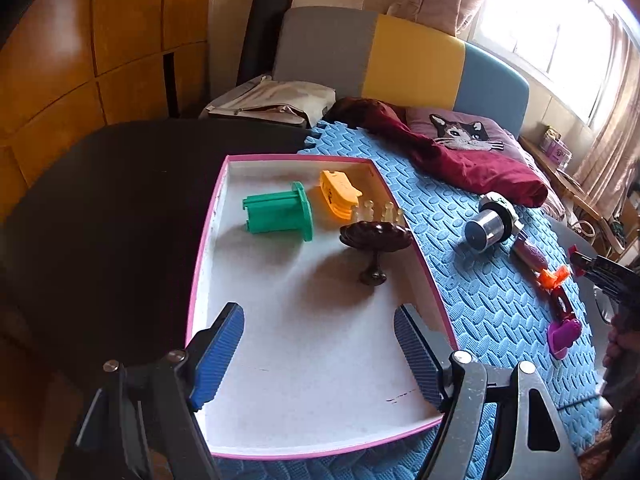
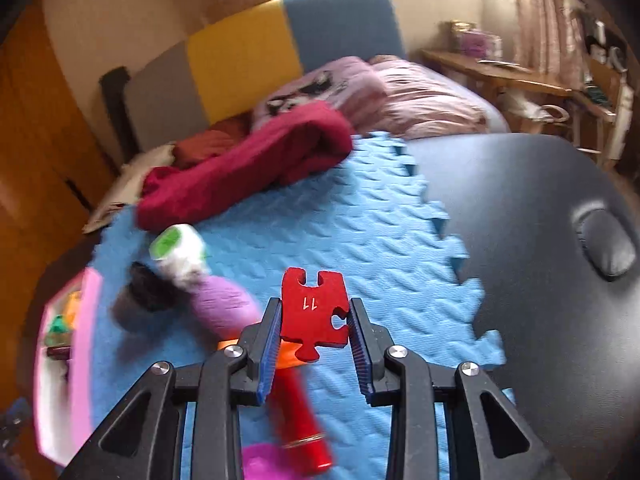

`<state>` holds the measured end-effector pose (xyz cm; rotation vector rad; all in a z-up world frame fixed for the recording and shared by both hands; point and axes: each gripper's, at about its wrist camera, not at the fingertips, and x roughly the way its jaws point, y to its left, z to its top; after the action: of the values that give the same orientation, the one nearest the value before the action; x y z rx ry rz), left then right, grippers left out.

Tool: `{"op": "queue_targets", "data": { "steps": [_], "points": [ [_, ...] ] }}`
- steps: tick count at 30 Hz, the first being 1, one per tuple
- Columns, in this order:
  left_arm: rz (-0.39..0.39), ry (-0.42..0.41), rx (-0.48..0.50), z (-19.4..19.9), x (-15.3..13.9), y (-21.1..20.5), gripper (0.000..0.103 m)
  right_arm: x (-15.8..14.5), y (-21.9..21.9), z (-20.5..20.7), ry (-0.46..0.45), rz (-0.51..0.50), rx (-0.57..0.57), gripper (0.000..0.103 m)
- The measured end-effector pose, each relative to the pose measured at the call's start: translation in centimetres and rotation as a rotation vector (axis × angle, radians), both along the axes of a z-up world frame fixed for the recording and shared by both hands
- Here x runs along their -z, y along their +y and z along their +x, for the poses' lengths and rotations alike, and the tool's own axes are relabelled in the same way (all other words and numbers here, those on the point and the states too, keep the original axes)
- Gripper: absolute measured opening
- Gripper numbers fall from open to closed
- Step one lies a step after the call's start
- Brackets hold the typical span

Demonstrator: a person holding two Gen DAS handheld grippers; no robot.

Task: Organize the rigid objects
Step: 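Carry the red puzzle piece into the white tray and open the right gripper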

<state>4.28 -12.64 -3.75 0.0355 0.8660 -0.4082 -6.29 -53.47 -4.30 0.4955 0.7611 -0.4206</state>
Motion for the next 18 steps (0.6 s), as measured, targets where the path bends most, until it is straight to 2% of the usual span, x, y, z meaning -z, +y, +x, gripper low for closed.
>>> {"op": "queue_targets", "data": {
  "steps": [3,9,13,18],
  "points": [
    [-0.013,0.010,-0.022,0.5,0.1,0.7,0.078,-2.0,3.6,0.9,-0.055,0.018,-0.132,0.032],
    [-0.034,-0.001,-0.048,0.7,-0.3,1.8,0.078,-3.9,13.7,4.0,-0.083,0.036,-0.431,0.032],
    [-0.042,-0.007,-0.064,0.8,-0.6,2.7,0.078,-4.0,20.4,5.9,-0.078,0.047,-0.591,0.032],
    [-0.047,-0.012,-0.088,0.9,-0.5,4.1,0.079,-2.7,26.1,9.1,-0.005,-0.014,-0.684,0.032]
  ]
}}
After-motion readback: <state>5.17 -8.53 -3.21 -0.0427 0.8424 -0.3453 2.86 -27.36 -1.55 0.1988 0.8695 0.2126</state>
